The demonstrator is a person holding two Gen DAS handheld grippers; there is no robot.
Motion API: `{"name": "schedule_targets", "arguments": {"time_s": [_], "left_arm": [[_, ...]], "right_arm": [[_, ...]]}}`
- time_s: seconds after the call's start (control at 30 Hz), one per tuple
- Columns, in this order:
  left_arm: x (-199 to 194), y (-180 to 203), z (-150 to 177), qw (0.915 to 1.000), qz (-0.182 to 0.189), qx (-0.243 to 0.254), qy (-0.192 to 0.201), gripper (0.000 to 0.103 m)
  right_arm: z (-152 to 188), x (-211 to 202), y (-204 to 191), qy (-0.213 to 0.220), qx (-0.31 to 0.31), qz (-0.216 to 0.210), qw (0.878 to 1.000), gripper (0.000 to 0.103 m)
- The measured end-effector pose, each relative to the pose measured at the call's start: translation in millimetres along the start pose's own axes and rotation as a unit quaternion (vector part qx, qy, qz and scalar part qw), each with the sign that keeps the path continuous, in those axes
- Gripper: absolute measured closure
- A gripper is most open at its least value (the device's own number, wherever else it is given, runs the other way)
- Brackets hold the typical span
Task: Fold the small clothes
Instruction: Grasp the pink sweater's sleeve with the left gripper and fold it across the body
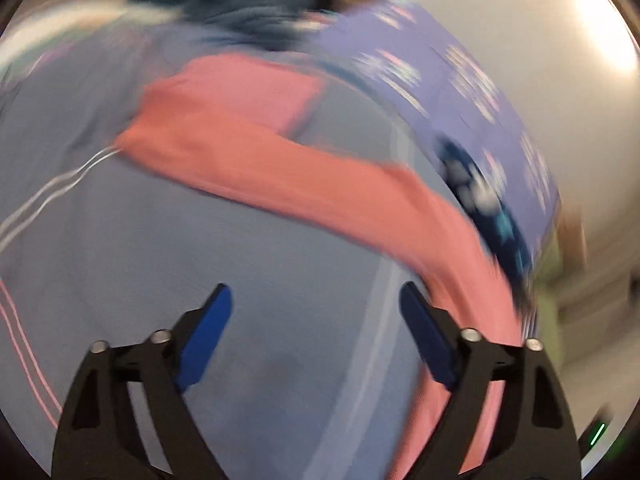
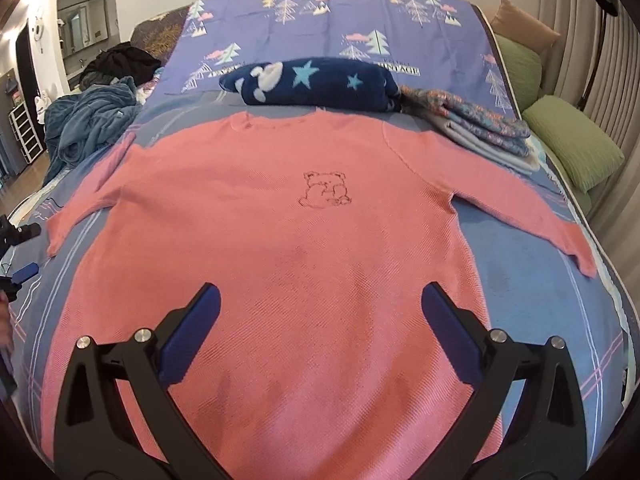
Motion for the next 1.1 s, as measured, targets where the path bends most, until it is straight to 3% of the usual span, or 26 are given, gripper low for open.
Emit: {"name": "schedule_targets", "arguments": {"time_s": [0.13,0.23,0.53,0.57,0.63,0.67,0.7,0.77,0.83,0.97,1.1], "left_arm": [[23.8,-39.8,-35.3,0.9966,0.015,-0.077,-0.027,0.036],[44.5,-61.6,-53.8,0.9868,0.053,-0.147,-0.043,0.048],[60.8,-103.6,-95.2,0.9783,0.018,-0.206,0.002,0.052],[60.4,-107.0,-100.0,0.9778,0.009,-0.209,0.008,0.059],[59.1,-115.1,-107.3,0.9763,-0.007,-0.216,0.015,0.082],[57.1,-117.6,-109.1,0.9755,-0.011,-0.219,0.016,0.102],[50.9,-118.0,-110.2,0.9744,-0.01,-0.224,0.02,0.102],[31.5,-106.8,-112.3,0.9768,-0.019,-0.208,0.045,0.102],[4.2,-77.3,-119.1,0.9832,-0.032,-0.159,0.083,0.102],[-35.5,21.8,-125.8,0.9909,0.0,-0.042,0.127,0.102],[-39.6,139.8,-98.6,0.9861,0.039,0.096,0.13,0.102]], "right_arm": [[-4.7,9.4,-1.5,-0.008,0.002,0.0,1.0,0.002],[-6.7,13.0,-1.4,-0.012,-0.001,0.005,1.0,0.002],[-11.9,22.8,11.0,-0.023,0.014,0.013,1.0,0.002],[-12.4,23.6,11.3,-0.024,0.015,0.011,1.0,0.002],[-13.1,23.9,11.0,-0.024,0.016,0.005,1.0,0.002],[-13.4,23.5,10.2,-0.023,0.016,0.004,1.0,0.002],[-13.8,22.7,9.8,-0.021,0.014,0.003,1.0,0.002],[-14.0,20.9,10.7,-0.016,0.01,0.006,1.0,0.002],[-14.4,20.6,14.1,-0.013,0.009,0.012,1.0,0.002],[-14.3,24.2,23.7,-0.019,0.027,0.004,0.999,0.002],[-11.4,21.0,30.7,-0.014,0.038,-0.007,0.999,0.002]]}}
Point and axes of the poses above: each gripper's, at about its wrist camera, not at the fingertips, and x roughly the way its jaws point, y to its right, z to its underside, the point moved 9 cm from there along x, roughly the way its jaws point, and after that the axes turned 12 degrees about -y, right-handed, at the moved point
